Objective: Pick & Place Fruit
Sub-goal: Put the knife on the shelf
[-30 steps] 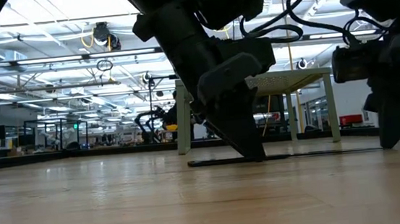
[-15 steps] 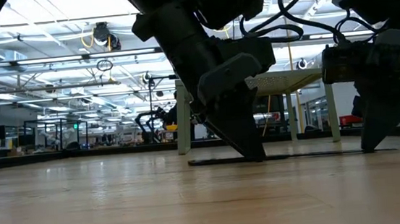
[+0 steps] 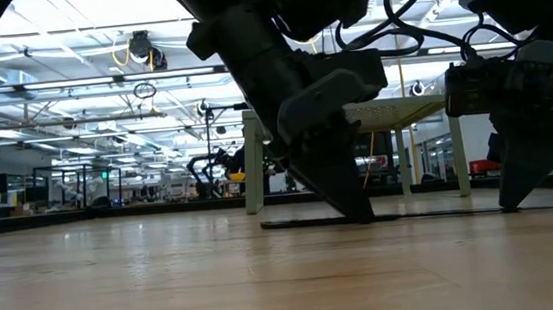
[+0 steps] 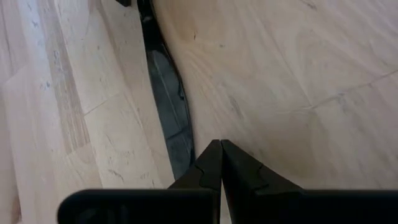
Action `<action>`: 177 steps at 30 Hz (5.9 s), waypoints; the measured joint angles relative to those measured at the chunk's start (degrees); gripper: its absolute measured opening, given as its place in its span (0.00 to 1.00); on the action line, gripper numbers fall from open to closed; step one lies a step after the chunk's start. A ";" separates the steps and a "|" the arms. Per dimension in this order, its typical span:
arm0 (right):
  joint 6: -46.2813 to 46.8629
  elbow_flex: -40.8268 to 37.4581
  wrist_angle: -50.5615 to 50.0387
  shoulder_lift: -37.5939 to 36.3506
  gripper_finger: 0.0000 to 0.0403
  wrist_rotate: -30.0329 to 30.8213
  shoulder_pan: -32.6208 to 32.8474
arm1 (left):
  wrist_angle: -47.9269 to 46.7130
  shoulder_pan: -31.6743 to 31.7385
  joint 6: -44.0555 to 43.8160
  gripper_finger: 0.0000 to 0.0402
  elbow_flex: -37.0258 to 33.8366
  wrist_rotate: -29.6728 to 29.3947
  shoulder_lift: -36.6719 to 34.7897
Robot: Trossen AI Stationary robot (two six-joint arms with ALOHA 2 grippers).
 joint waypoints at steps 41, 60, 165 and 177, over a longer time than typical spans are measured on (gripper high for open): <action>8.61 0.00 -17.84 -8.83 0.00 -4.31 3.24 | 3.16 -0.31 -1.46 0.04 0.09 1.09 1.92; 10.21 0.02 -12.60 -5.79 0.00 -2.28 3.89 | 6.43 -0.28 -4.51 0.07 -0.02 1.05 2.30; 7.47 -0.02 -9.38 -11.04 0.00 0.13 3.89 | 10.46 -1.61 -11.34 0.08 -0.24 -2.29 1.05; 7.35 0.00 -9.27 -11.04 0.00 0.17 3.89 | 7.34 -2.69 -10.83 0.08 -0.35 -6.58 -0.78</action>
